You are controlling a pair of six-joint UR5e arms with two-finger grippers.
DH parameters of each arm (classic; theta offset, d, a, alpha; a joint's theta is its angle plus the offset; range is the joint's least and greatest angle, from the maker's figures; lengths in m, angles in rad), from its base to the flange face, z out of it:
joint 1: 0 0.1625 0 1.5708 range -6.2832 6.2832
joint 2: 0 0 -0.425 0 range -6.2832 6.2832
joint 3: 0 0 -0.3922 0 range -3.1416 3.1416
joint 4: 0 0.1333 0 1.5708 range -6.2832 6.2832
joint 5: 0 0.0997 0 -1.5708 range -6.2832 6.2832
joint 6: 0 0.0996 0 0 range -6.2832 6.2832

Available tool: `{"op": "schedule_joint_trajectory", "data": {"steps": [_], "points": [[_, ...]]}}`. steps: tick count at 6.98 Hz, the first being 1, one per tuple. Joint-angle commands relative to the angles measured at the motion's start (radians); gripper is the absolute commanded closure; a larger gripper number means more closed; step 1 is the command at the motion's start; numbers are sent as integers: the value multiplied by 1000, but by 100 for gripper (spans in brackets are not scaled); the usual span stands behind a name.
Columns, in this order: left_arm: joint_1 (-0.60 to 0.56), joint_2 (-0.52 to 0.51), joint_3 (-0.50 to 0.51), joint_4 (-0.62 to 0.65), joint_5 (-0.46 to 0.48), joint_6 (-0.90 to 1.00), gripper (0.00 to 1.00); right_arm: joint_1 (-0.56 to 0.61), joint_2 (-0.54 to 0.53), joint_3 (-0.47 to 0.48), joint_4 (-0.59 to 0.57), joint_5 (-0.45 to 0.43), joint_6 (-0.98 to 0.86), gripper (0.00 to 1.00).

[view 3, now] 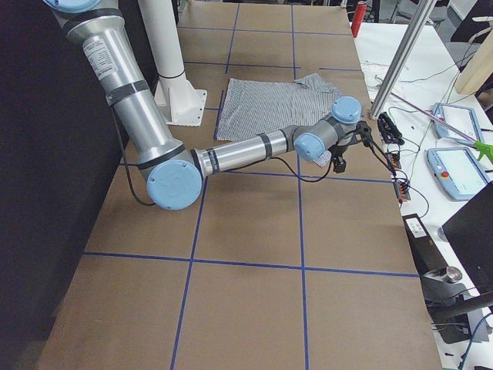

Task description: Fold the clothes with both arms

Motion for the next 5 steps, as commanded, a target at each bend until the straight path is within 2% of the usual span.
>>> {"op": "schedule_joint_trajectory", "data": {"steps": [1,2,3,5], "points": [[23,-23,27,-7,1,-13,0,-180,39,-63,178,-234,342,0],[23,-24,28,-7,1,-14,0,-275,53,-96,204,-351,388,0],[23,-26,30,-8,0,-14,0,-317,106,-179,206,-396,387,0],[23,-26,33,-8,0,-14,0,-333,108,-206,204,-409,355,0]]}}
